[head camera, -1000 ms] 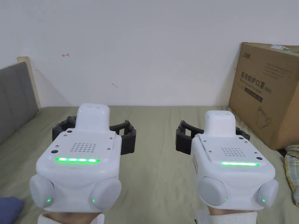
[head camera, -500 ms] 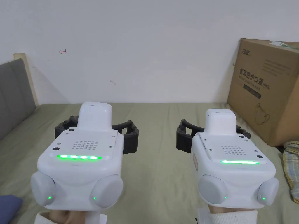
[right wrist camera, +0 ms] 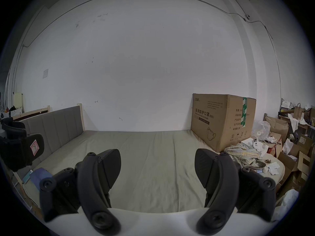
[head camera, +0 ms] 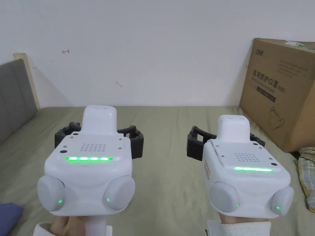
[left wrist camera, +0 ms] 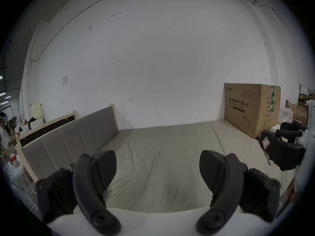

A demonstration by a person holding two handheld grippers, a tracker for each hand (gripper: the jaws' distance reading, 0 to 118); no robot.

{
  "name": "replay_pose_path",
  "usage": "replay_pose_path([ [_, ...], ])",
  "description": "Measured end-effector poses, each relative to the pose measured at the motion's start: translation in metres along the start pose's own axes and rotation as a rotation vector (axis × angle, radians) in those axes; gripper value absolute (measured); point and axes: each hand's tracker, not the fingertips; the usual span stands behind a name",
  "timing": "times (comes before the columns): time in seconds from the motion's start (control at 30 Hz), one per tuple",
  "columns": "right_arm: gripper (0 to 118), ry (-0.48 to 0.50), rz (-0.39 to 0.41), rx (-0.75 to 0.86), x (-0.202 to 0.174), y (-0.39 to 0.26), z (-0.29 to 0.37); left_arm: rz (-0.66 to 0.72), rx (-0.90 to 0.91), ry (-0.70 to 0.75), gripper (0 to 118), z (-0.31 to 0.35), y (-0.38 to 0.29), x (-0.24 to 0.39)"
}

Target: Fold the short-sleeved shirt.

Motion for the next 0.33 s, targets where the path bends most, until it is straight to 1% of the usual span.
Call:
replay_pose_path([
  [0.13, 95, 0.001, -0.005, -0.003, 0.0009, 0.0, -0.0006, 0.032, -0.018, -0.024, 103, -0.0027, 0.0018, -0.0044],
  [0.33, 95, 0.0, 0.001, -0.002, 0.001, -0.0004, -0.0009, 0.014, 0.001, -0.013, 103, -0.0007, 0.0005, -0.0014],
])
